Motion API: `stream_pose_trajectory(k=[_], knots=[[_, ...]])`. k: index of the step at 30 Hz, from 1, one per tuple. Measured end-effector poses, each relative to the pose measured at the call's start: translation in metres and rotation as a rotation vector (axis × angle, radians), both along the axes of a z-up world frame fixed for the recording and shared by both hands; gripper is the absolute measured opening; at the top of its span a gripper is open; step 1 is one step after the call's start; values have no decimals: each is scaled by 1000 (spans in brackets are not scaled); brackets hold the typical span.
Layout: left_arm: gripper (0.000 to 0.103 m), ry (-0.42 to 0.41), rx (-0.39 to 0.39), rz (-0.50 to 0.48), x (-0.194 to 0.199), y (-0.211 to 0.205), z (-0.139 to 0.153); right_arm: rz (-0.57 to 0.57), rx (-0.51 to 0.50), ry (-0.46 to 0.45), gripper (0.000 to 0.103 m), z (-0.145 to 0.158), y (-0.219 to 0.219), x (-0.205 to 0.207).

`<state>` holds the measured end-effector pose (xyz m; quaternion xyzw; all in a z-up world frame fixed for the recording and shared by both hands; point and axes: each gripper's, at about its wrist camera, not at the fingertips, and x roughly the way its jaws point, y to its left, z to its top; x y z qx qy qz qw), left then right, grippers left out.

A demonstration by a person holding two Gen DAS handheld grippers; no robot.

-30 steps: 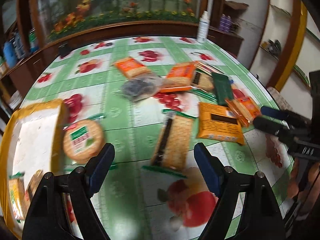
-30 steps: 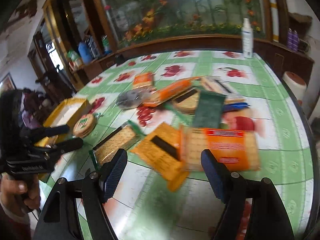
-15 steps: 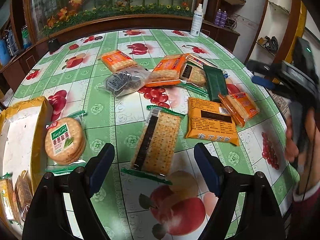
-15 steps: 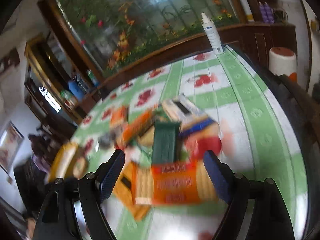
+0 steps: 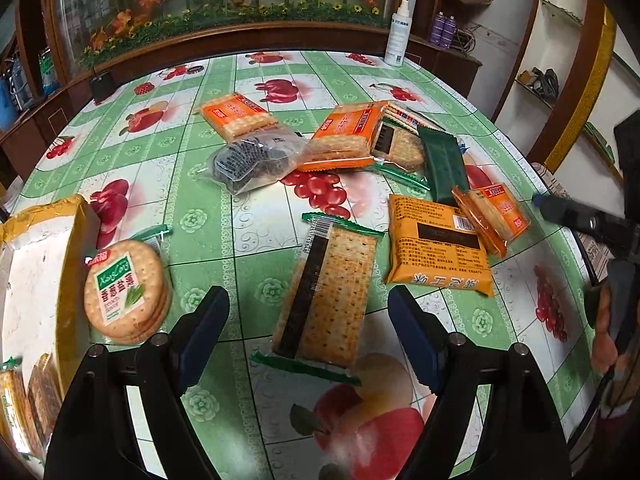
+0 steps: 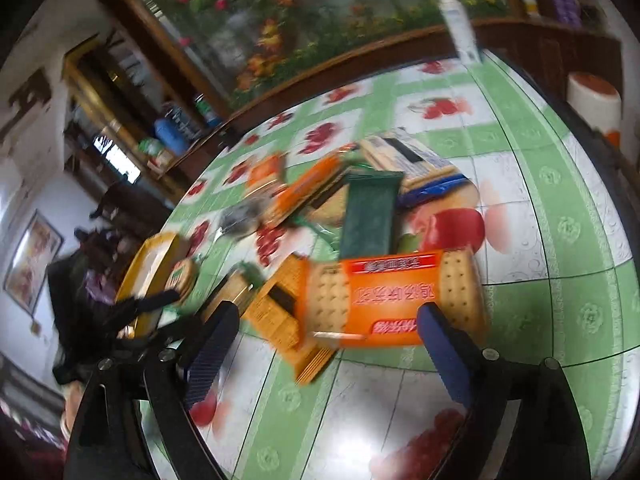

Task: Organize snacks
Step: 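Move both grippers back from the tray to the snack pile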

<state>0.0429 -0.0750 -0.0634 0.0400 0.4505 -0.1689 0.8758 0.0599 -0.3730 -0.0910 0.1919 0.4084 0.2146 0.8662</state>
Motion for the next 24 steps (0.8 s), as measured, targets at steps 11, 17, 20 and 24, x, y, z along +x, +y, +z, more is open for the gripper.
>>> stream_pose_trajectory(k=[11,17,20,24], knots=[[82,-15,-9,-9,-7,0,7,0,-16,103,101,-27,-1,87],[81,10,-6,-17,5,5,-3,96,-25,126,101,-31,9,17],[81,0,8,-37,8,-2,-6,118,-76,81,101,-25,17,-11],[81,-17,36,-61,10,-13,-9,82,-188,40,101,-20,19,-19]])
